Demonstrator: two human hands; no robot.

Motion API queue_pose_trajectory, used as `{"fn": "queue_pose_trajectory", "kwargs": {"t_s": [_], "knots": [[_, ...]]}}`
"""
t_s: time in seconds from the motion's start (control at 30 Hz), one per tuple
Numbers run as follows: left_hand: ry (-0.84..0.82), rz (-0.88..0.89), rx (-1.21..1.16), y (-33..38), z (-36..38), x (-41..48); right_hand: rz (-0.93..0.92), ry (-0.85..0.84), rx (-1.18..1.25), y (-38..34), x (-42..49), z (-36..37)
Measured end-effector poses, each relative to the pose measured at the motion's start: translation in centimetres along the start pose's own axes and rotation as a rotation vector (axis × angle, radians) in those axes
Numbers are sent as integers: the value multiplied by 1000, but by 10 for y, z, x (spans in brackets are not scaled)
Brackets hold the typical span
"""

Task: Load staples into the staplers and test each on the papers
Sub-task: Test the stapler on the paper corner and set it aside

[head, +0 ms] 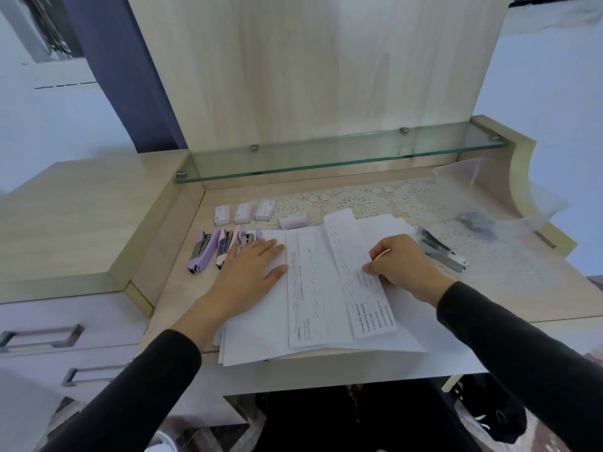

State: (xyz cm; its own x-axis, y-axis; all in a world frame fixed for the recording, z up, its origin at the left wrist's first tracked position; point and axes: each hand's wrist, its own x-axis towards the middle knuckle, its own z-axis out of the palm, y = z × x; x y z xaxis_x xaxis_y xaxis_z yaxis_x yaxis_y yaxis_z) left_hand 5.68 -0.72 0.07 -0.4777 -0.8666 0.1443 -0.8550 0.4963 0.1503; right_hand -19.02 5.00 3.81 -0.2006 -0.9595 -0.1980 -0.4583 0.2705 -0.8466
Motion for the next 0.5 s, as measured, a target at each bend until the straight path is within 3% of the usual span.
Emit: {"fn": "queue_pose_trajectory", "kwargs": {"t_s": [0.2,0.33,0.5], "knots": [[107,59,-156,38,-11,27,-143,49,-98,7,-8,-1],[27,106,-226,64,-2,55,-175,40,-209,9,-9,2],[-4,-9,-386,83,7,79,-228,90,-164,13,-9,2]]}}
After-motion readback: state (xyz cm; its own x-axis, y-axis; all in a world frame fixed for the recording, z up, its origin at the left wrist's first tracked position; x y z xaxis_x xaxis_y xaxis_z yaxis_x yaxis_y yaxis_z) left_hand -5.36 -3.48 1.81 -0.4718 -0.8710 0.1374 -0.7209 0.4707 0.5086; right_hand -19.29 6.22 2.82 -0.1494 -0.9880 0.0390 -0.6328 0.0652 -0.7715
